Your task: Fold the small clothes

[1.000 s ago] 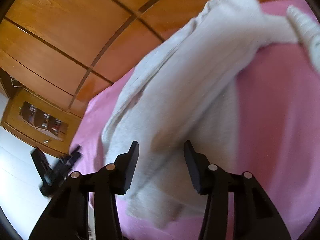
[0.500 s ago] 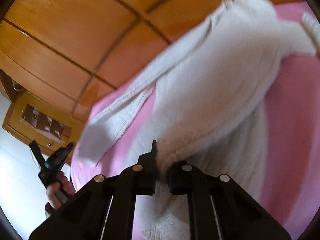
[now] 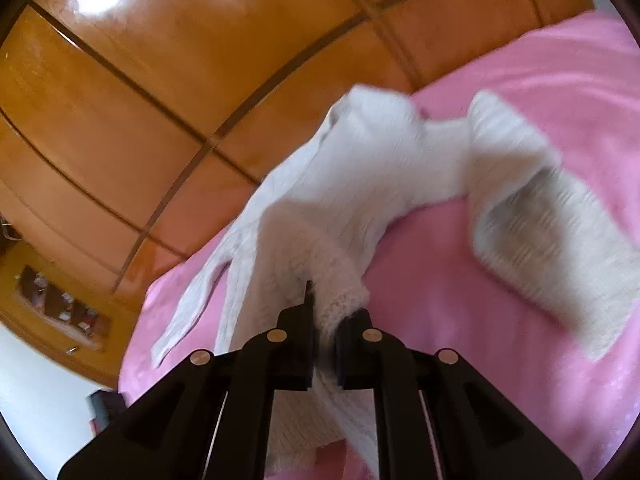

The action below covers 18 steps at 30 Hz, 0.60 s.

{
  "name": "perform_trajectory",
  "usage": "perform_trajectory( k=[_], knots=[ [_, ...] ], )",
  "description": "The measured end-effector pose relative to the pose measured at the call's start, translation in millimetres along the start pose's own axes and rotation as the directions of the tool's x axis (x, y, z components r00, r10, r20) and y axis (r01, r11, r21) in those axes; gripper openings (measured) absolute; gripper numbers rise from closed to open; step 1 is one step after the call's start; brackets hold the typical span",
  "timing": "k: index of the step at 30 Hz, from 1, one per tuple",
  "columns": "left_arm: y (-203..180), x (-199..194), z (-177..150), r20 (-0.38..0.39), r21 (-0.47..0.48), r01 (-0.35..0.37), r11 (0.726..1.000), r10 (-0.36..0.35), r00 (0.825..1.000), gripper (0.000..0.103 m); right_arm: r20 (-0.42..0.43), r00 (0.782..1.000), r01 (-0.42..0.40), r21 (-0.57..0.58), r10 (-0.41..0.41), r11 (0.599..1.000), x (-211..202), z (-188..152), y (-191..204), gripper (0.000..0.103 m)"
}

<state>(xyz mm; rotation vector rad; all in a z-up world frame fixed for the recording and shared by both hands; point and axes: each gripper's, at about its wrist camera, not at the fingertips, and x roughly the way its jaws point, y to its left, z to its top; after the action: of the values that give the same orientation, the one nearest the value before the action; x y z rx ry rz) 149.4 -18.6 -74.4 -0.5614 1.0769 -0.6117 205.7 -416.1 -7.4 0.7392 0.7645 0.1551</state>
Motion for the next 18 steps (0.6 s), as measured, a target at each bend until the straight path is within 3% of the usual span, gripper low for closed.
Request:
perform_trajectory(
  k=[3,5,6,7,8,10,13,18],
  knots=[
    [-14,19,-1,0.002,-0.014,0.042,0.999,-0.042,0.999,0.038,-0.038,0.998,-0.054,-0.002,0.054,0.999,11,-9,3,0.013],
    [-21,29,3,0.006,-0.032,0.045,0.998,-0.045,0.999,0.036,-0.070,0.995,-0.076,-0.007,0.075,0.997,20,-14,8,0.044],
    [-24,29,4,0.006,-0.034,0.041,0.999,-0.041,0.999,0.018,-0.092,0.992,-0.088,-0.008,0.087,0.996,27,-19,11,0.046],
    [-23,29,6,0.002,-0.028,0.018,0.999,-0.018,1.000,0.008,-0.110,0.990,-0.085,-0.019,0.082,0.996,30,-22,12,0.043],
    [-17,23,12,0.004,-0.024,-0.012,1.000,0.012,1.000,0.006,-0.124,0.990,-0.072,-0.034,0.067,0.997,30,-25,13,0.026],
    [-17,7,13,0.035,-0.011,-0.041,0.999,0.042,0.999,0.005,-0.138,0.990,-0.040,-0.067,0.031,0.997,30,-28,19,0.009],
    [-20,-26,19,0.107,0.024,-0.067,0.997,0.064,0.992,0.004,-0.094,0.995,-0.026,-0.122,0.015,0.992,11,-22,33,0.007],
    [-28,-90,32,0.229,0.081,-0.106,0.991,0.085,0.970,0.003,0.014,0.996,-0.085,-0.219,0.090,0.972,-56,-7,69,0.006]
  ],
)
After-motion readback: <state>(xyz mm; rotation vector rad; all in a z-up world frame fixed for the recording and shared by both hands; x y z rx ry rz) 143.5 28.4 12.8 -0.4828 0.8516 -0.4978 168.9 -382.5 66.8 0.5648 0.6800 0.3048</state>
